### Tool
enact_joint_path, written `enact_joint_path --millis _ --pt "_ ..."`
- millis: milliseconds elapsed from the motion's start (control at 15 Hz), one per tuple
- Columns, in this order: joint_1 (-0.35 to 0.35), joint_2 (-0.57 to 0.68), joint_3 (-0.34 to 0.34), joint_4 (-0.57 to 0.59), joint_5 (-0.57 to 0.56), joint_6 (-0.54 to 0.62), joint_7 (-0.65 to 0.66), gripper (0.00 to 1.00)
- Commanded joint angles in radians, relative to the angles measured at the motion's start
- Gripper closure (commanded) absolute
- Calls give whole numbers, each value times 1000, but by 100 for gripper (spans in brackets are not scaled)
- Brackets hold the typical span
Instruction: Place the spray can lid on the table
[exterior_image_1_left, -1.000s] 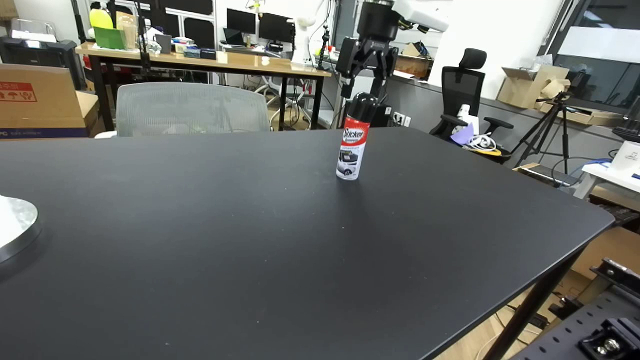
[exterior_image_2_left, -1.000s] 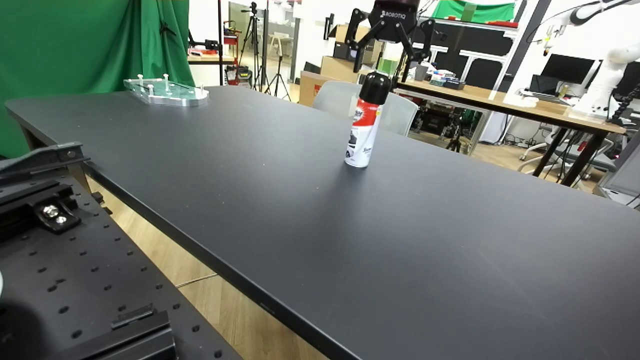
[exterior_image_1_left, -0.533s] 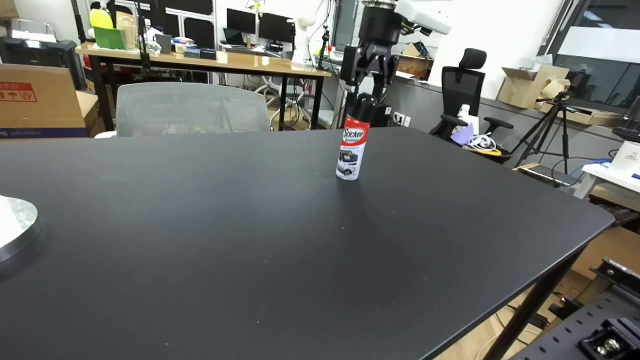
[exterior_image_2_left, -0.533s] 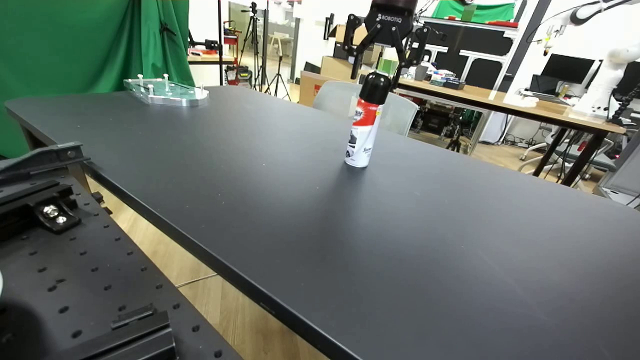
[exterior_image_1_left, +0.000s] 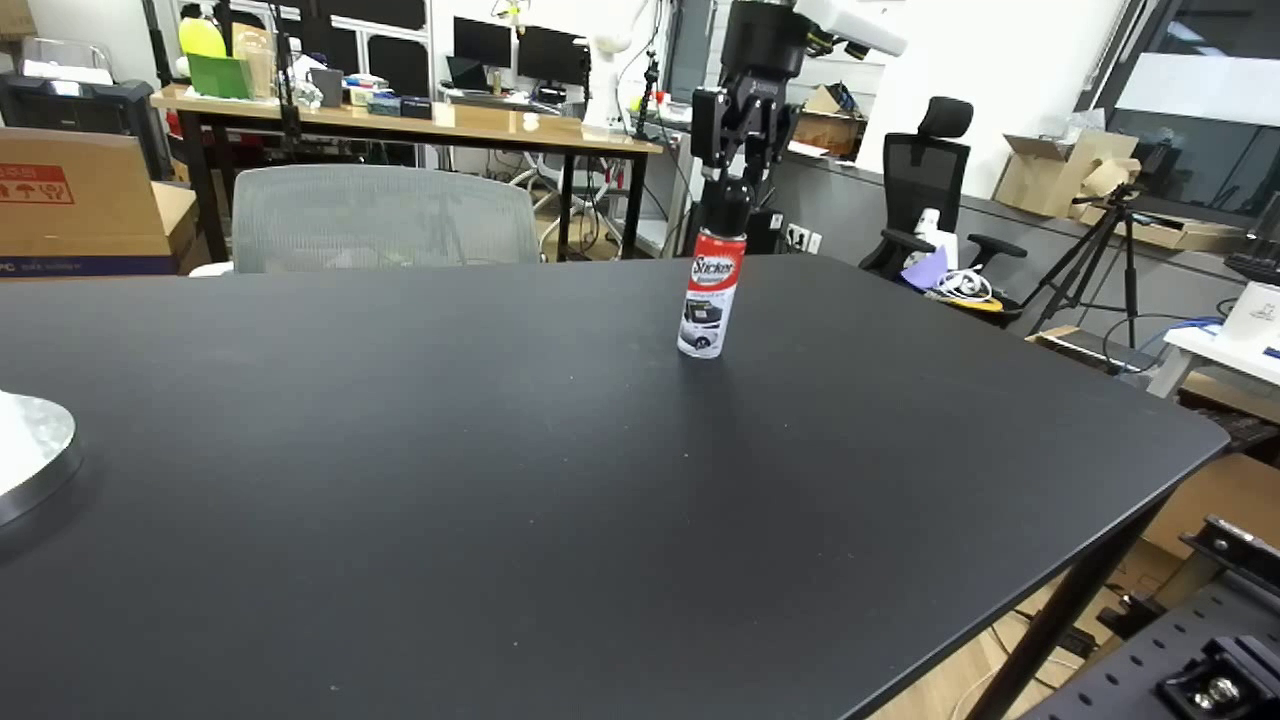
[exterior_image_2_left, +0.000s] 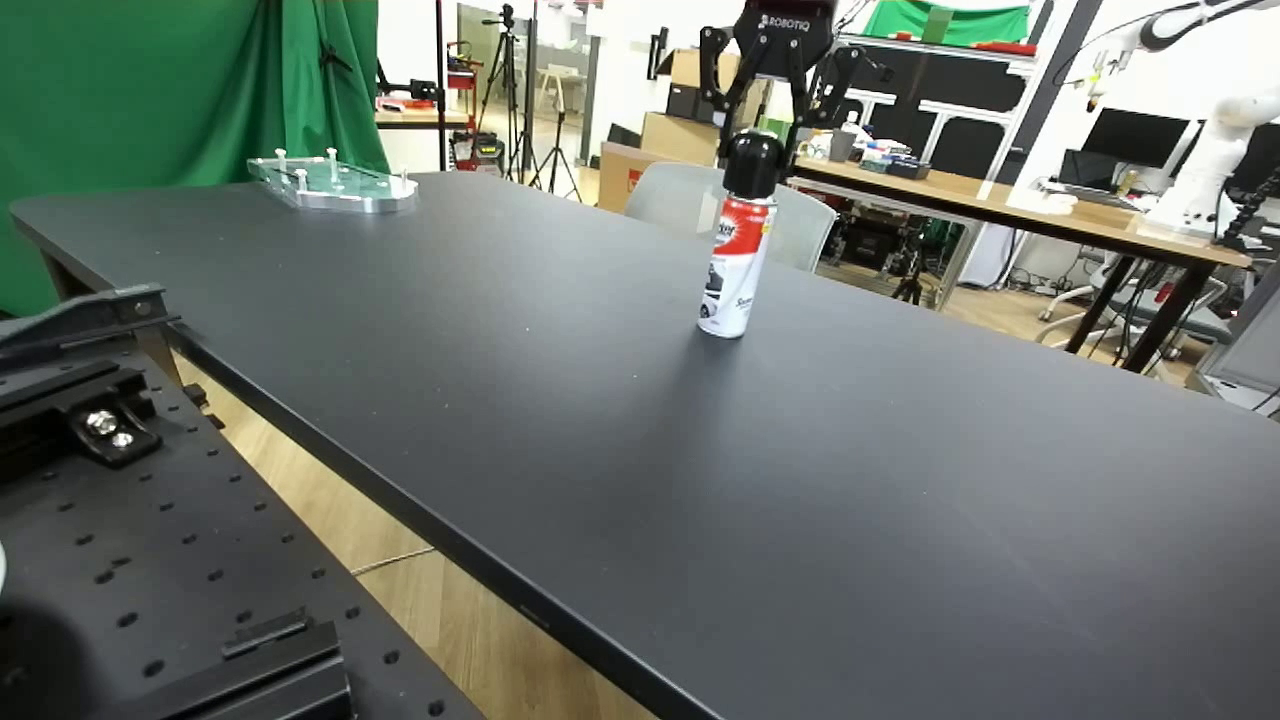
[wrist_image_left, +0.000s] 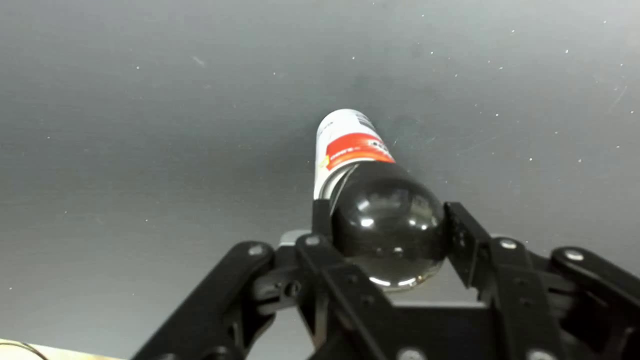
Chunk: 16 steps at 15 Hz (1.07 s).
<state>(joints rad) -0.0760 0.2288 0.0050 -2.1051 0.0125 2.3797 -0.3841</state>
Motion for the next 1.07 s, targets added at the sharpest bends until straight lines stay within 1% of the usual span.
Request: enact_joint_path --millis 0,200,400,667,1000 --pt "21 -78 -13 -45 -77 4 71 67" --pt "28 -103 -5 -46 -96 -13 75 67" --pt "45 -101 5 -37 -99 -24 63 67" --pt "75 -68 22 -33 -109 -9 64 67" --pt "113 12 34 -24 -167 14 89 67"
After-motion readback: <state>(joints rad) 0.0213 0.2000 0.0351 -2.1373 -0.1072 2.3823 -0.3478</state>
